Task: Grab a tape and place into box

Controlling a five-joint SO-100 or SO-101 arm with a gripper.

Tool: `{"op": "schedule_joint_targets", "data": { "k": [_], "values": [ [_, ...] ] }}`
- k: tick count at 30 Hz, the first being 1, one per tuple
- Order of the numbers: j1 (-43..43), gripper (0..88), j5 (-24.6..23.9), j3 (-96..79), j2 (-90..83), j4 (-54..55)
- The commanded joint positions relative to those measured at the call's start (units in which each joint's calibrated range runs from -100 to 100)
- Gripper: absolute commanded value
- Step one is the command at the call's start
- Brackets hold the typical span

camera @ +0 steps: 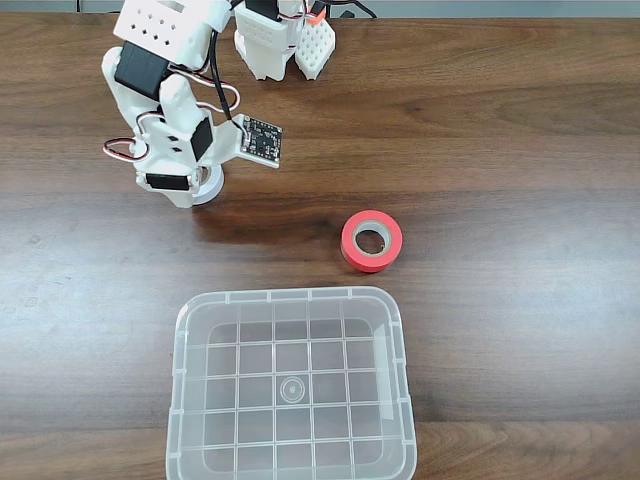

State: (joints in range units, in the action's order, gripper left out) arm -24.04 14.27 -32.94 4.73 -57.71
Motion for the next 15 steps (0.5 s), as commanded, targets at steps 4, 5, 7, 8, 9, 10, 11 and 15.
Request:
{"op": "schedule_joint_targets", "data": {
  "k": [4,5,7,8,9,10,11,15],
  "values": [
    [-0.61,5.2,0.23,1.97,-7.63,-1.11],
    [-0.61,5.2,0.23,2.06,-9.15,-1.79],
    [-0.61,5.2,0.23,2.06,-12.45,-2.99],
    [-0.61,5.2,0.23,2.06,-14.30,-3.68],
    [-0.61,5.2,0.23,2.06,-15.91,-4.27],
    [-0.61,5.2,0.23,2.06,-17.60,-4.87],
    [-0.54,5.2,0.23,2.06,-19.21,-5.39],
    [-0.03,5.2,0.23,2.06,-24.68,-7.27]
  ]
}}
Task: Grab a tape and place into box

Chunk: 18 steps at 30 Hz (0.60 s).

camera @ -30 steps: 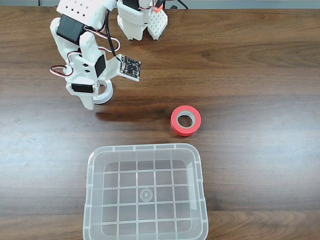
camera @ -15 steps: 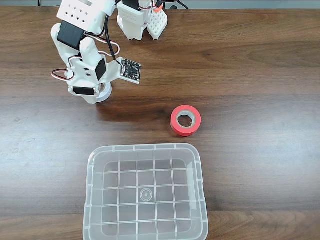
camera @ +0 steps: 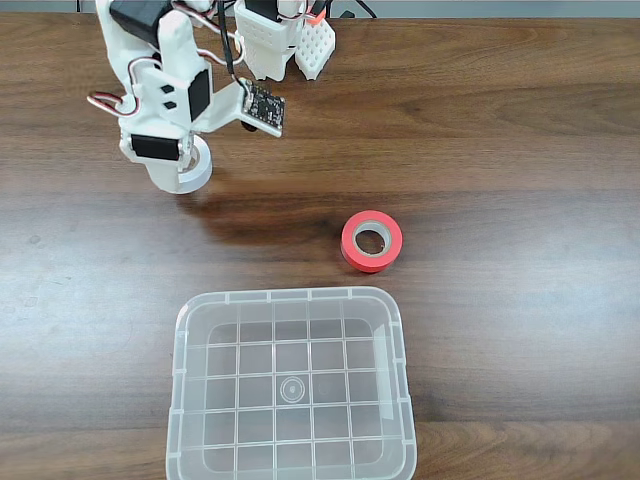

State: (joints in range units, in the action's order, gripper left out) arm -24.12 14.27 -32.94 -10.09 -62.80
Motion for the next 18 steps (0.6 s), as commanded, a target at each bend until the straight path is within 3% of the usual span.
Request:
{"op": "schedule_joint_targets", "data": {
  "k": [1,10,18],
  "values": [
    [0.20,5.2,0.23,2.06,-10.83,-2.53],
    [1.44,5.2,-0.30,4.16,-13.97,-3.38],
    [12.63,5.6,-5.89,28.78,-11.71,-9.55]
  ]
}}
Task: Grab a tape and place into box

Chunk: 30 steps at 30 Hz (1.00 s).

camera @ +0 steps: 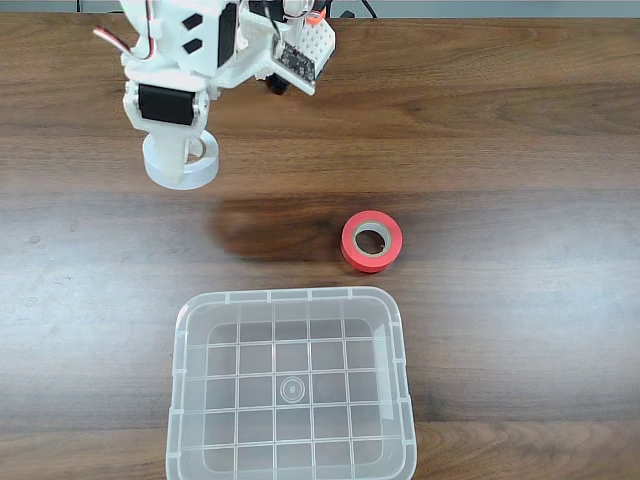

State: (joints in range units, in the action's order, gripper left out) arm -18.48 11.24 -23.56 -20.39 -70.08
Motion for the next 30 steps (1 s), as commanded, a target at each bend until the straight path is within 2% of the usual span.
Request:
{"op": "schedule_joint_targets", "data": {
  "k": [1,9,20,25,30],
  "values": [
    [8.97,5.6,-3.55,22.81,-0.45,-2.52],
    [16.95,5.4,-5.81,45.68,16.68,-1.66],
    [19.51,5.8,-5.71,78.44,45.97,-1.66],
    [20.90,5.9,-5.92,87.46,55.78,-1.49],
    [21.63,6.0,-5.97,89.39,61.82,1.93]
  ]
}}
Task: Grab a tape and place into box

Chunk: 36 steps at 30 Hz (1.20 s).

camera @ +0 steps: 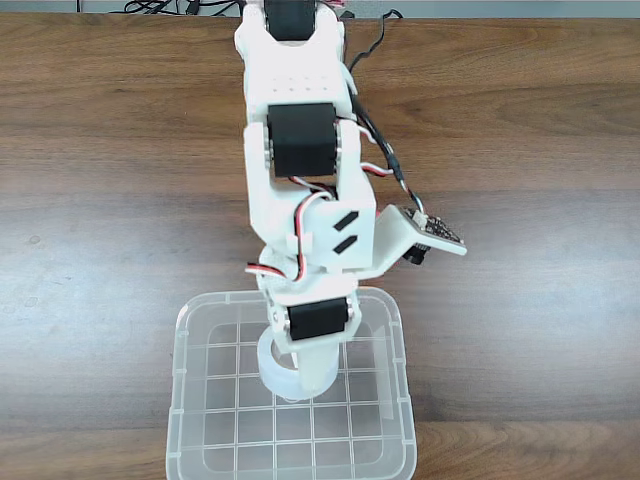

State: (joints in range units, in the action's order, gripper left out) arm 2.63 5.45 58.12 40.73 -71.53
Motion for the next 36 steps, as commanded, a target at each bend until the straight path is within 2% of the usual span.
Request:
{"op": "schedule_joint_targets", "data": {
  "k": [1,8,13,16,32,36],
  "values": [
    [0.52,6.0,-0.13,7.80,1.35,3.72],
    [0.44,6.3,0.08,7.89,3.12,4.49],
    [0.08,18.5,0.19,7.80,3.12,4.23],
    [-0.22,20.8,0.19,7.62,3.12,3.55],
    [-1.90,20.3,0.03,8.50,1.59,-5.02],
    [-2.70,10.2,-0.29,8.50,-2.27,-11.18]
  ]
}}
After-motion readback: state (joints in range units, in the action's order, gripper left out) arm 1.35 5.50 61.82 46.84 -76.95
